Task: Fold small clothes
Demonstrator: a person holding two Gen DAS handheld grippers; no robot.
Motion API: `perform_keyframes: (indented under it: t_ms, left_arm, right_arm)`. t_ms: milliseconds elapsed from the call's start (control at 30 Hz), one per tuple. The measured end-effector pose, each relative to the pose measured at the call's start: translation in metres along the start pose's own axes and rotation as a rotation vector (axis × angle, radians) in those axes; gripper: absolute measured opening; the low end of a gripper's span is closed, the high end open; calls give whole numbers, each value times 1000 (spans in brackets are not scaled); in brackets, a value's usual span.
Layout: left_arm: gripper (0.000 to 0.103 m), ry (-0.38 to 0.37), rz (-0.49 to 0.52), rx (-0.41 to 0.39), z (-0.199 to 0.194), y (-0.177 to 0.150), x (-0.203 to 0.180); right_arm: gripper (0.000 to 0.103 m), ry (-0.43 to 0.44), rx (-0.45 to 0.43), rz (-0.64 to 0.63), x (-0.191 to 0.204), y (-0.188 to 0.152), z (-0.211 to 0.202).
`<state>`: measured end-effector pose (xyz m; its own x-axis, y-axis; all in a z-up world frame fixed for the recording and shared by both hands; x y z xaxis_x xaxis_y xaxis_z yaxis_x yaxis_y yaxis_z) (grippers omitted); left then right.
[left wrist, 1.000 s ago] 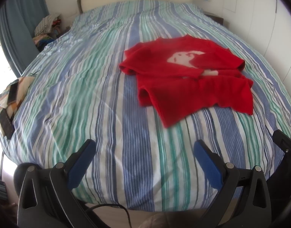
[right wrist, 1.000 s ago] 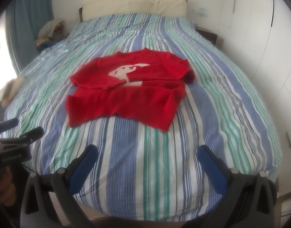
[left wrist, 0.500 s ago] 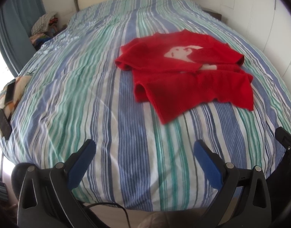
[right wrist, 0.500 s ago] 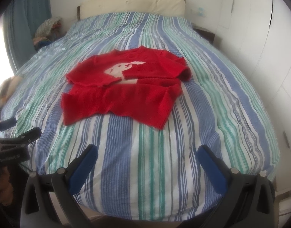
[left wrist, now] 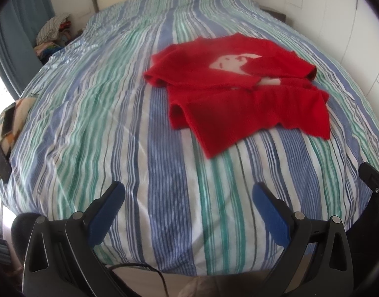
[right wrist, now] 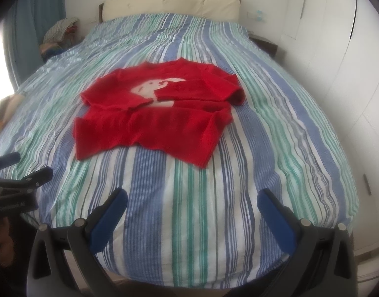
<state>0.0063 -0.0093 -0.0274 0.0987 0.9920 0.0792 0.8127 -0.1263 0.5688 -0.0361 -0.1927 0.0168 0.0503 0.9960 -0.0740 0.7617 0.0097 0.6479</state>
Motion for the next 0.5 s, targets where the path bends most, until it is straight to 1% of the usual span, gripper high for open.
perform_keyframes:
  t_ms: [500]
  left_arm:
    - [102, 23, 2, 1, 1, 0, 0]
  right_arm:
    - [103, 3, 13, 5, 1, -1, 6]
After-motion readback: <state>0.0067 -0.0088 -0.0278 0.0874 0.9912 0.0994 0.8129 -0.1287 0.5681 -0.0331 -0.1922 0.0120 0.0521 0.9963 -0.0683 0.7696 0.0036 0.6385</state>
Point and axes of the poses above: each gripper's, at about its wrist camera, not at the fingertips, and z roughly the way its jaws point, x to its left, y to its top, the point moved 1 cm from there along z, roughly the way its jaws point, and after that the axes turned 2 degrees about -x, right-handed, at the moved point
